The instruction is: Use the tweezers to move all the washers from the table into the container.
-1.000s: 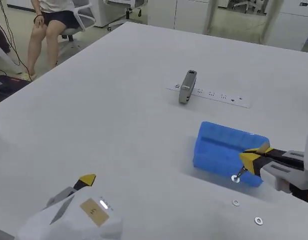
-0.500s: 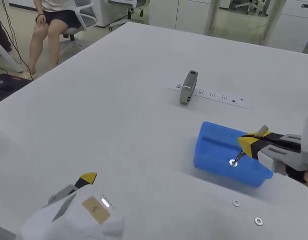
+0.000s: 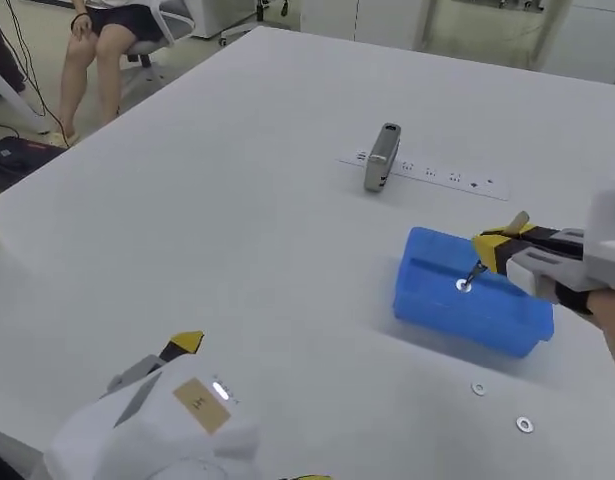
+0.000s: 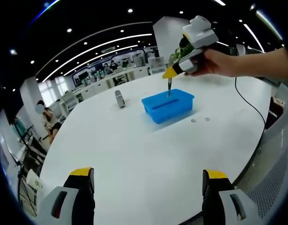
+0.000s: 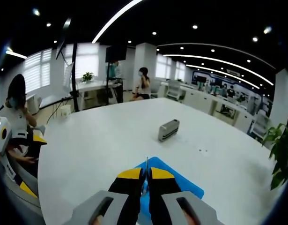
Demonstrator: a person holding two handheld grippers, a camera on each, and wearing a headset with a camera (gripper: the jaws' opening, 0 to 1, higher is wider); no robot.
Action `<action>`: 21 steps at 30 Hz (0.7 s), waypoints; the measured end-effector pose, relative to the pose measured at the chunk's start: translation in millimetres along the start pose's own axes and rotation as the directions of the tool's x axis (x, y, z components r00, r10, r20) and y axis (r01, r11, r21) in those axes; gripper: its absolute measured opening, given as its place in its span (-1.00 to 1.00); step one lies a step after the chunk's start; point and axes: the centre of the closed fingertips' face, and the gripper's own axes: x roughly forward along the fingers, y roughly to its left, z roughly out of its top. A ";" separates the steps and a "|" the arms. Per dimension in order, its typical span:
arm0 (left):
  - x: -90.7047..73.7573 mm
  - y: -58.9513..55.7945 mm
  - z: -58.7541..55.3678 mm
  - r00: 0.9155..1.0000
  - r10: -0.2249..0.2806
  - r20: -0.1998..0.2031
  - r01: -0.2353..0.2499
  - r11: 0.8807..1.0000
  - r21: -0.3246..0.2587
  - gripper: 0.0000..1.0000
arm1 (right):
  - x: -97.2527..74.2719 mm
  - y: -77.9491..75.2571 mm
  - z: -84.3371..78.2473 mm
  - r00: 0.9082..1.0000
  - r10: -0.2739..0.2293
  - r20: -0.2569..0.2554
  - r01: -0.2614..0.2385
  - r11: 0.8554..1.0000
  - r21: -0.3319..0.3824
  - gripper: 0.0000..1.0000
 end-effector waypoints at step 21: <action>1.8 -1.4 -5.1 1.000 -0.007 -0.029 0.007 1.000 0.002 0.96 | 34.0 -10.0 -40.8 0.998 -0.009 -0.063 0.011 0.999 0.033 -0.98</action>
